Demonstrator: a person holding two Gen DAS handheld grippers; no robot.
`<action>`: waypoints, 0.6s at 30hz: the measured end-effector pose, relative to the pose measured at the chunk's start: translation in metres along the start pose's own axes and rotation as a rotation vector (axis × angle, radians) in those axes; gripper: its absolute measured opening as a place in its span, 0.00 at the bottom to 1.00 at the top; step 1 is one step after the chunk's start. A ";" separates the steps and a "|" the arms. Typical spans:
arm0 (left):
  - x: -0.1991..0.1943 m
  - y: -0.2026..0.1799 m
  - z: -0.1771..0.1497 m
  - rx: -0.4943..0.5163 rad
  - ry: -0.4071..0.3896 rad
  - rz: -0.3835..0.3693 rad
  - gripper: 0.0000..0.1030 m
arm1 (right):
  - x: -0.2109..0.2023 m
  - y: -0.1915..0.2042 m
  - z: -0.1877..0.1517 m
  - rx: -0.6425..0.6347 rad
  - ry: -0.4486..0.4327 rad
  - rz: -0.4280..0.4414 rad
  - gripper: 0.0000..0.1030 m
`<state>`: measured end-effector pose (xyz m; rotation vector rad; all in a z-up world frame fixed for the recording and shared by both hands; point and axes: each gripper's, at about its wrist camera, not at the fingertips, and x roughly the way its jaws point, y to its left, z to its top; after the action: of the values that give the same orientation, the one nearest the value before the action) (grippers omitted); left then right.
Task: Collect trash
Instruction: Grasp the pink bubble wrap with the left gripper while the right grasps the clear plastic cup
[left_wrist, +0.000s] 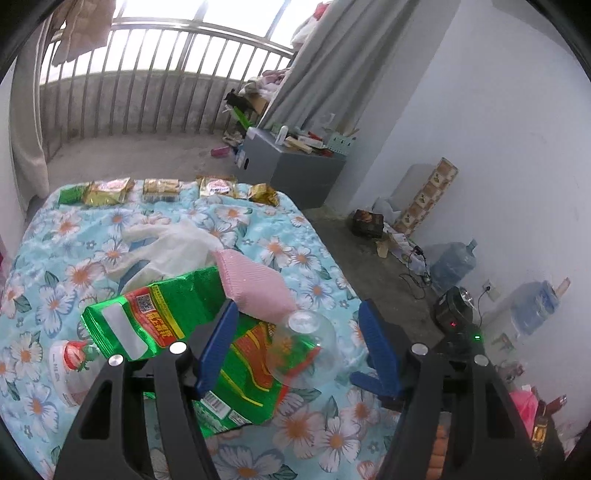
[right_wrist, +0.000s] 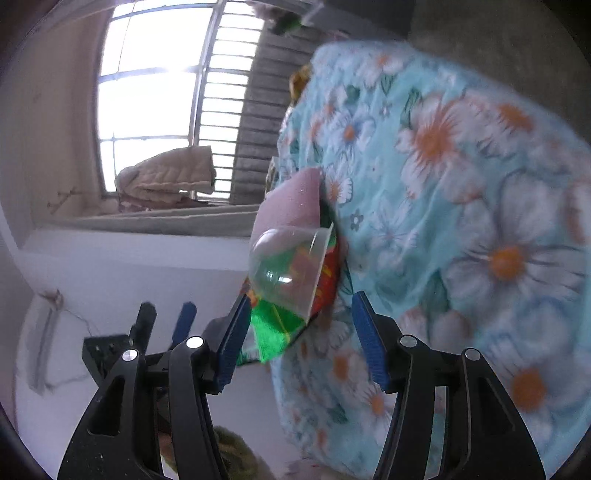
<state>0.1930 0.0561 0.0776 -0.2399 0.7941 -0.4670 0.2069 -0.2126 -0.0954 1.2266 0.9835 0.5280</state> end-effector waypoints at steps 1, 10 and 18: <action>0.003 0.002 0.004 -0.012 0.013 0.004 0.64 | 0.006 -0.001 0.002 0.018 0.008 0.008 0.54; 0.049 0.041 0.038 -0.209 0.192 0.017 0.64 | 0.018 -0.007 0.015 0.067 0.024 0.084 0.35; 0.092 0.051 0.044 -0.264 0.295 0.048 0.64 | 0.020 -0.018 0.022 0.104 0.040 0.176 0.06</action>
<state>0.2972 0.0574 0.0308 -0.4015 1.1503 -0.3551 0.2332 -0.2136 -0.1187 1.4086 0.9512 0.6483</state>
